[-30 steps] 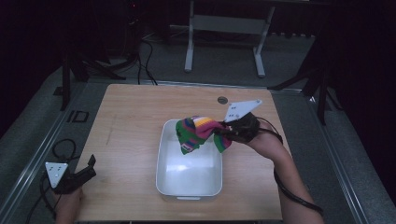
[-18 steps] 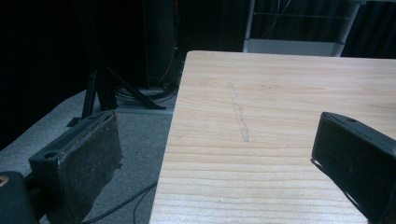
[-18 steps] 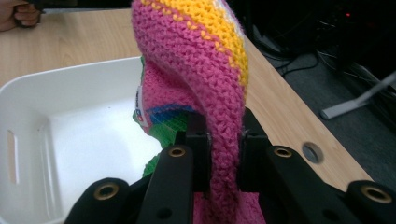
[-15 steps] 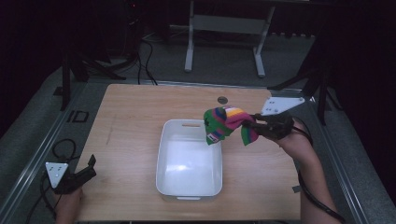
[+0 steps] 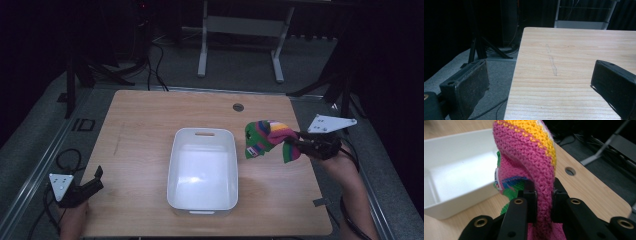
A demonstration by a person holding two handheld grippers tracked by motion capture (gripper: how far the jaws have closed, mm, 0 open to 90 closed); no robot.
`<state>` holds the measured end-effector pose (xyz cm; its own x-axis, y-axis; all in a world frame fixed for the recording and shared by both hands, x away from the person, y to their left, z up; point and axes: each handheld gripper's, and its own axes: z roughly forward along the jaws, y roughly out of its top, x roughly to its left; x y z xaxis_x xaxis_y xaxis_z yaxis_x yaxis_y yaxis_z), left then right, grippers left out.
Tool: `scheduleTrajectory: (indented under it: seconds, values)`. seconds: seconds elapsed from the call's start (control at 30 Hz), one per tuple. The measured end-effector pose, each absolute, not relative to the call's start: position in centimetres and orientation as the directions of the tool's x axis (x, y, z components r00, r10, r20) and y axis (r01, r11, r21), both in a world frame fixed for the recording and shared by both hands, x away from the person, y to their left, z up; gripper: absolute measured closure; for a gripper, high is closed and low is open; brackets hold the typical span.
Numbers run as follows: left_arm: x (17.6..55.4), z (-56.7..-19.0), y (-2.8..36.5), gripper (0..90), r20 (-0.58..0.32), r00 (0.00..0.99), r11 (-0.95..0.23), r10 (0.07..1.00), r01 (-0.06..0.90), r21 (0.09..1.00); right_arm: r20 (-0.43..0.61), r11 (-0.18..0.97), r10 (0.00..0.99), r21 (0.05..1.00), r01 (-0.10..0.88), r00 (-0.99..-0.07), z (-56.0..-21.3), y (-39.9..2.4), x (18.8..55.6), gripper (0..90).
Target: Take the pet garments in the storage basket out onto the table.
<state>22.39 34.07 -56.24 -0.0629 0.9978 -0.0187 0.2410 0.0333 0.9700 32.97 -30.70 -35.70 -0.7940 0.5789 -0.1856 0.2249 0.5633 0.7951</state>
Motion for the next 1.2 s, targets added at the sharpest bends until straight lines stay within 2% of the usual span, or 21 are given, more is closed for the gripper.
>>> scheduleTrajectory:
  seconds: [0.23, 0.87, 1.2]
  values:
    - [22.4, -56.2, 34.1, 2.2, -0.021, -0.062, 0.036, 0.998, 0.243, 0.969, -0.153, 0.555, 0.597, 0.787, 0.269, -0.787, -38.0, -31.4, 33.3, 78.8]
    - [22.4, -56.2, 34.1, 2.2, -0.021, -0.059, 0.035, 0.998, 0.245, 0.969, -0.075, 0.537, 0.663, 0.741, 0.403, -0.745, -48.3, -30.9, 35.9, 78.5]
    - [22.4, -56.3, 34.0, 2.2, -0.022, -0.061, 0.036, 0.998, 0.242, 0.969, -0.052, 0.506, 0.715, 0.727, 0.464, -0.697, -51.3, -30.3, 37.5, 78.0]
